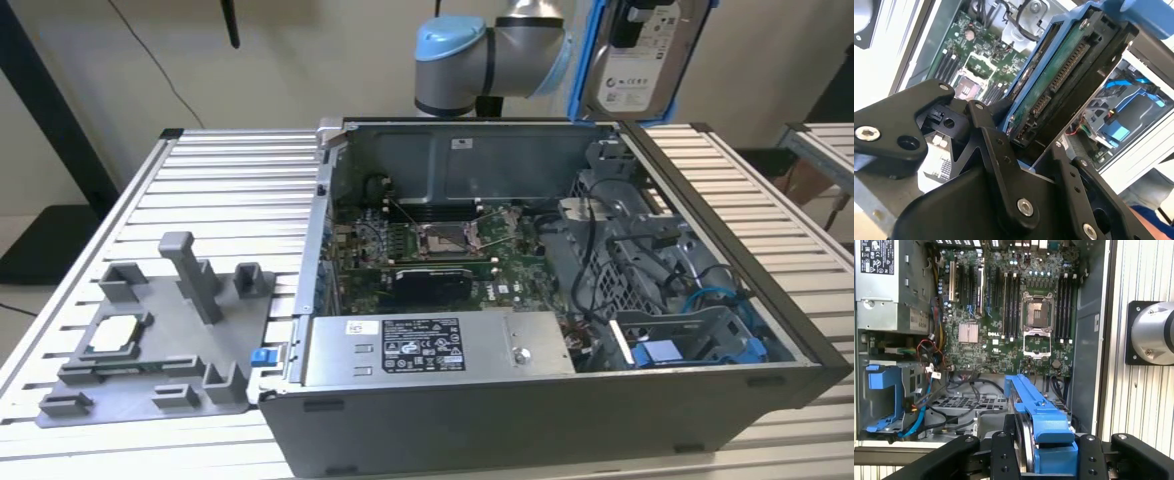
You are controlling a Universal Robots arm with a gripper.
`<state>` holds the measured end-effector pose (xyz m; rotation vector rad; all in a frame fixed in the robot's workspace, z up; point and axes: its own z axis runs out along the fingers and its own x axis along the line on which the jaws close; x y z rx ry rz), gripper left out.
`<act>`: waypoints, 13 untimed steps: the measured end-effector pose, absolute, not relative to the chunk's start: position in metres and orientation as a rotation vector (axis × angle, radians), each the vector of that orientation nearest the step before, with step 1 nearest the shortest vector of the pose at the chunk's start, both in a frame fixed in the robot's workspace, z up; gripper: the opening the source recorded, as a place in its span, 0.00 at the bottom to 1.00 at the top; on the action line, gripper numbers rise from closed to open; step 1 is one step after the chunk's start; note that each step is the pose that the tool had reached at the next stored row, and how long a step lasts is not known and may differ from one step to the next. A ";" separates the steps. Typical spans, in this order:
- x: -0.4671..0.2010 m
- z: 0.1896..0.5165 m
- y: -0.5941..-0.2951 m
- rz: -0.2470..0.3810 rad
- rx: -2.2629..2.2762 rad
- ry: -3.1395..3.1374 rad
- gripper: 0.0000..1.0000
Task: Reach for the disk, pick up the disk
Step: 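Pick up the disk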
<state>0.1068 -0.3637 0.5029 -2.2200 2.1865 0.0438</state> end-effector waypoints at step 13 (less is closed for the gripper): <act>0.127 0.503 -0.364 0.044 -2.220 2.186 0.00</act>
